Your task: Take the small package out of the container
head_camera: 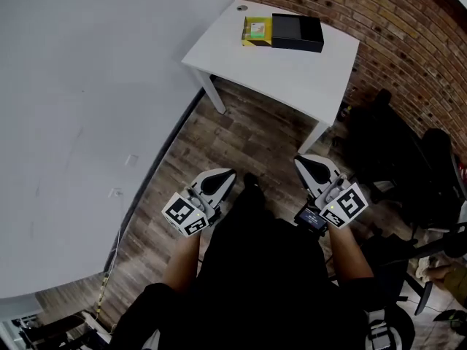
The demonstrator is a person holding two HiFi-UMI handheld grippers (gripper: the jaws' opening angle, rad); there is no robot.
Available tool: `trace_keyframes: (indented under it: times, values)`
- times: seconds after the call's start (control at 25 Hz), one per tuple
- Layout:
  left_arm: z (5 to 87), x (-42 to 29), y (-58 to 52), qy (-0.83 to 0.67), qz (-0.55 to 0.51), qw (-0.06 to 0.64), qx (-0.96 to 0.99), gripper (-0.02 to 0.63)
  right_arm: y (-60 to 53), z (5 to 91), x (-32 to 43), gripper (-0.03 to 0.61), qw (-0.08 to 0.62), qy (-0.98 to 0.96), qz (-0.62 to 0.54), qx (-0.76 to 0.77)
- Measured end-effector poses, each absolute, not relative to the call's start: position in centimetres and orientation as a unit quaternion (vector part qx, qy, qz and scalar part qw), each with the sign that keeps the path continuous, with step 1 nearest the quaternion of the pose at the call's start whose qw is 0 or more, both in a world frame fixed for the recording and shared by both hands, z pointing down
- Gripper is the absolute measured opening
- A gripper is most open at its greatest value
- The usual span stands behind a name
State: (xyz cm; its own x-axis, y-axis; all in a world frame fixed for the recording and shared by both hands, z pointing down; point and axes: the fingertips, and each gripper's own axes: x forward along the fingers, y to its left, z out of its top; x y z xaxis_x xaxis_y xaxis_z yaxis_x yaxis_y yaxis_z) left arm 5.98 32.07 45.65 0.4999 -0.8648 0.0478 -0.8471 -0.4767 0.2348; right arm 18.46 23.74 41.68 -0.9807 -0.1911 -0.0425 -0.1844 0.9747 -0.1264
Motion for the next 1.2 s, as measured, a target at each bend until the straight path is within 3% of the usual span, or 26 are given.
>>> trace_keyframes:
  times: [0.32, 0.8, 1.2]
  values:
    - [46.4, 3.6, 24.5, -0.473, -0.057, 0.118, 0.871, 0.015, 17.4, 42.4, 17.2, 0.006, 0.007, 0.989, -0.063, -0.132]
    - [45.1, -7.4, 12.7, -0.461, -0.074, 0.112, 0.877, 0.015, 5.9, 39.7, 6.3, 0.006, -0.006, 0.988, -0.041, -0.148]
    - [46.8, -11.1, 6.1, -0.449, -0.071, 0.134, 0.88, 0.015, 0.8, 41.0, 3.7, 0.006, -0.027, 0.983, -0.049, -0.173]
